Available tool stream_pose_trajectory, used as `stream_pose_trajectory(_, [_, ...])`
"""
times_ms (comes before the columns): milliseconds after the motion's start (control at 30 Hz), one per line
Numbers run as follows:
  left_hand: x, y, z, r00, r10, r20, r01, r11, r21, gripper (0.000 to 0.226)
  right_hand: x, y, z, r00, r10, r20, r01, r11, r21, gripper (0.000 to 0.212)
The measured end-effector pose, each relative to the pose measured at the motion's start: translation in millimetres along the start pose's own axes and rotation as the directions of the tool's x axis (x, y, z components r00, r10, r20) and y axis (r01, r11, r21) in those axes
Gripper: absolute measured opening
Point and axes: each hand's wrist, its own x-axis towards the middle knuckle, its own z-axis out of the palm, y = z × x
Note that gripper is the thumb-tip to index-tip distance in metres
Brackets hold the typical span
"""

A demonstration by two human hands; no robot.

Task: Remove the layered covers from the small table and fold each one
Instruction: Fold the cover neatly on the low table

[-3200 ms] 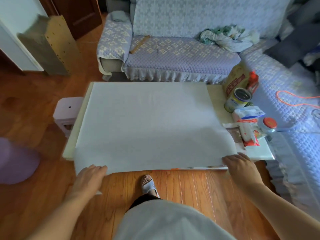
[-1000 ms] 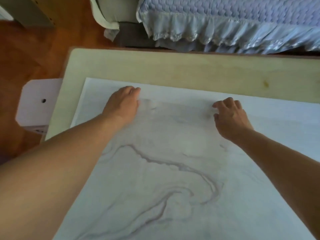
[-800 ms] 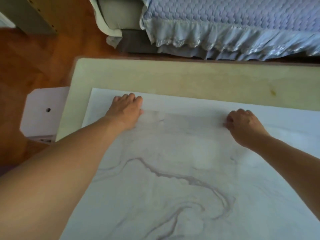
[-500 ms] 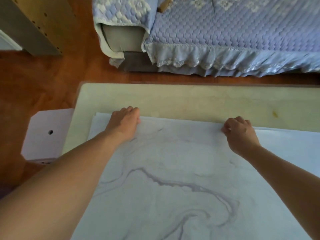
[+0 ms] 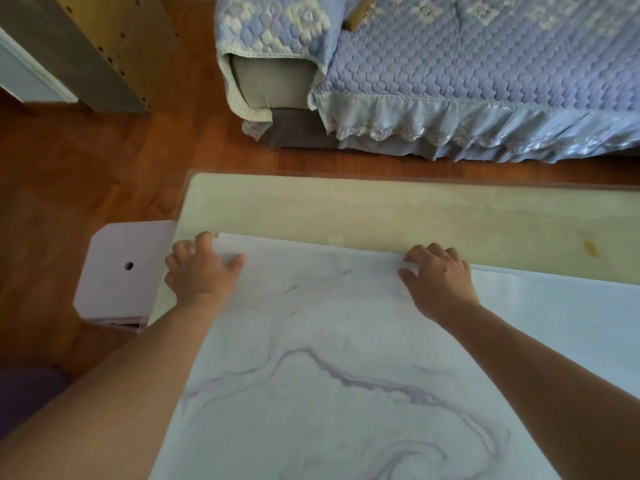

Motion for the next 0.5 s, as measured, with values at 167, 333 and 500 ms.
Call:
stream_pose_trajectory(167, [14,-13,1,0.99,-0.123,0.072,0.138,0.948,-0.286,0.05,9,-30,23,0.993,0.037,-0.109,-0.02,0.989,0.146,0.011])
stream_pose_trajectory(333, [18,-8,7,0.957,-0.27,0.102,0.285,0.827,-0.485,0.026,23,-33,22,0.986,0.163,-0.04,-0.15,0.961,0.232,0.006])
stream_pose_trajectory(500, [32,-8,16,0.924,-0.357,0.134,0.371,0.762,-0.531,0.011,27,-33,21,0.985,0.174,-0.015,-0.164,0.951,0.264,0.007])
